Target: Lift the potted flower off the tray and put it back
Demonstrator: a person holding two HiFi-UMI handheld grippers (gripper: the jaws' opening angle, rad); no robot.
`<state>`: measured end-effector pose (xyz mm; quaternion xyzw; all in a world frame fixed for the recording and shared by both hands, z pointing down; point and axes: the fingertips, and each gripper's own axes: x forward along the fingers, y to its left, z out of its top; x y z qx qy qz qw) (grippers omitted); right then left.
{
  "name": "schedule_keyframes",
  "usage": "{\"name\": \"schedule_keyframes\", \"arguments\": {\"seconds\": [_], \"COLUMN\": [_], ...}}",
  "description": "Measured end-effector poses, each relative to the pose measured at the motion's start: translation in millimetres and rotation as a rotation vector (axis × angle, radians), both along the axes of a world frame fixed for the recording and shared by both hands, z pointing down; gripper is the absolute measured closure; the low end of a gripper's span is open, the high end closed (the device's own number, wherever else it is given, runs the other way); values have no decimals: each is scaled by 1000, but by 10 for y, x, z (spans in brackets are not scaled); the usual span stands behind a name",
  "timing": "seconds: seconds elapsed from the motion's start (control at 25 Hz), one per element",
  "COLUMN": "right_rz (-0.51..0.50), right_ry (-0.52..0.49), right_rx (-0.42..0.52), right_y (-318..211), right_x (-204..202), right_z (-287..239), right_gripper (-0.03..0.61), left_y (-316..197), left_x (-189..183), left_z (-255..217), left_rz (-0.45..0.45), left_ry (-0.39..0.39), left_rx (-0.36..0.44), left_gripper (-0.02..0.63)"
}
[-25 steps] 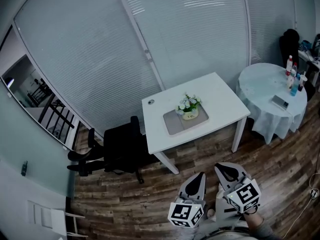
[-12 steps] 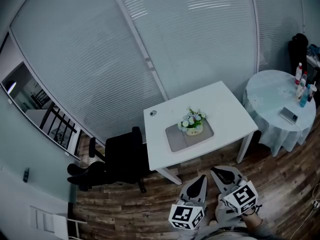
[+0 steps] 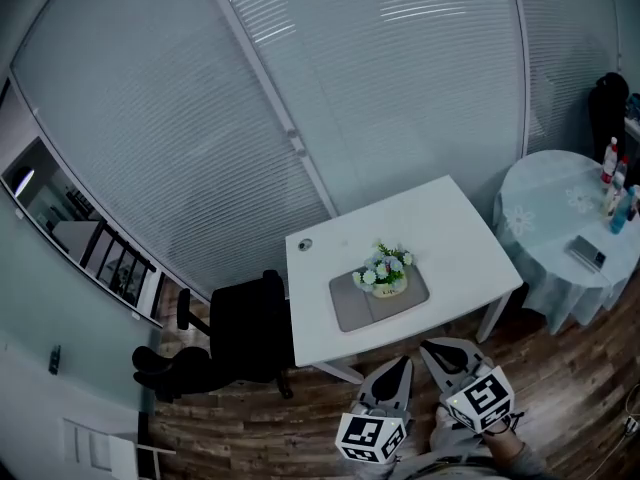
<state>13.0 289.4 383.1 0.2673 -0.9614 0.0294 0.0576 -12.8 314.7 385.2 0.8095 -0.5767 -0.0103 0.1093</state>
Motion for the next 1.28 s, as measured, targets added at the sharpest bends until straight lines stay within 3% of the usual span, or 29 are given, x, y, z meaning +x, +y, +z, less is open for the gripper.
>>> {"name": "schedule_keyframes", "arguments": {"seconds": [0.32, 0.72, 1.04, 1.28], "right_rz": [-68, -140, -95, -45], "right_ry": [20, 37, 49, 67], "right_rx": [-5, -11, -13, -23], "right_y": [-441, -687, -944, -1240], "right_x": [-16, -102, -177, -365], "right_z": [69, 148, 185, 236], "right_gripper": [560, 560, 560, 560], "left_y": [-463, -695, -924, -1297], "left_x": [26, -53, -196, -360], "left_z": [-5, 92, 102, 128], "left_rz": [-52, -116, -109, -38], "left_ry": [-2, 16, 5, 19], "left_rx": [9, -20, -32, -26], "left_gripper": [603, 603, 603, 603]}}
